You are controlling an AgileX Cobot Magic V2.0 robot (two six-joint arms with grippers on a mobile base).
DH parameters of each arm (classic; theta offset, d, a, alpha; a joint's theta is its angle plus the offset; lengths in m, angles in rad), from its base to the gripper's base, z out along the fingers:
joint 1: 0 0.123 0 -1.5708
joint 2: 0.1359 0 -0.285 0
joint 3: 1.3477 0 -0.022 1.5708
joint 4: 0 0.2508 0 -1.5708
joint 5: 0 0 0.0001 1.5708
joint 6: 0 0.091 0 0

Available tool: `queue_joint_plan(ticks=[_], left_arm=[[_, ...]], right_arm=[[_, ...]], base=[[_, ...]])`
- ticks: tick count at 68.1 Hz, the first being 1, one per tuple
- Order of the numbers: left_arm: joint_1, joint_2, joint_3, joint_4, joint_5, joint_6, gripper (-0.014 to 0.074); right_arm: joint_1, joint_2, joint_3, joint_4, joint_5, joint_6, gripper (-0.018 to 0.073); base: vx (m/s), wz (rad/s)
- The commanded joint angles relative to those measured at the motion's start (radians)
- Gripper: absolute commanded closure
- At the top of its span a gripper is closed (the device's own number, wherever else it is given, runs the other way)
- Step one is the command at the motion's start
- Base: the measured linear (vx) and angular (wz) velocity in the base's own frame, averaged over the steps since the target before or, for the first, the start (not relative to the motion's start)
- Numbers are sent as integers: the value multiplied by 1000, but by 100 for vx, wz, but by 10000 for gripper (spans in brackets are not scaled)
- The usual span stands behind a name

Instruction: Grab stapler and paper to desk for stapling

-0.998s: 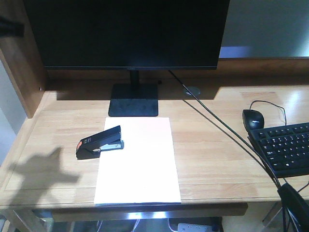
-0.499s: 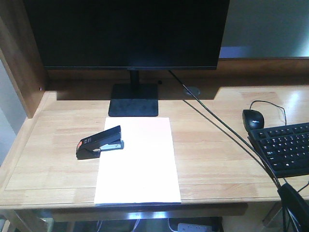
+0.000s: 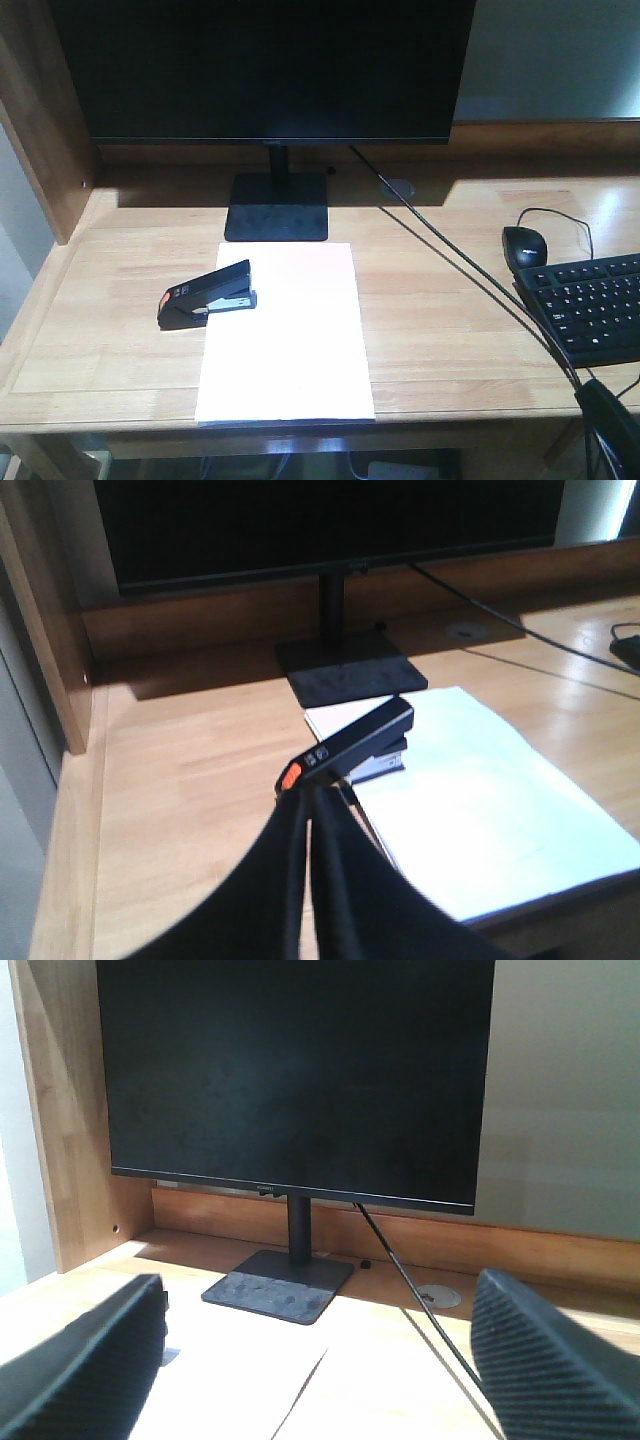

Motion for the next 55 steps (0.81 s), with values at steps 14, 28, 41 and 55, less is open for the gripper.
queue_joint_plan(ticks=[14,28,41,55], left_arm=[[-3,9,4,-23,-34,-2,603],[-3,9,4,-23,-34,-2,603],[-3,9,4,-23,-34,-2,603],[-3,9,4,-23,-34,-2,603]], right_arm=[[-4,13,-30,-39,18,-5,-20],[-4,13,-30,-39,17,-5,-20],[-4,13,-30,-39,16,-5,-20],[-4,13,-30,-35,20,8,5]], base=[[0,0],[0,0],[0,0],[0,0]])
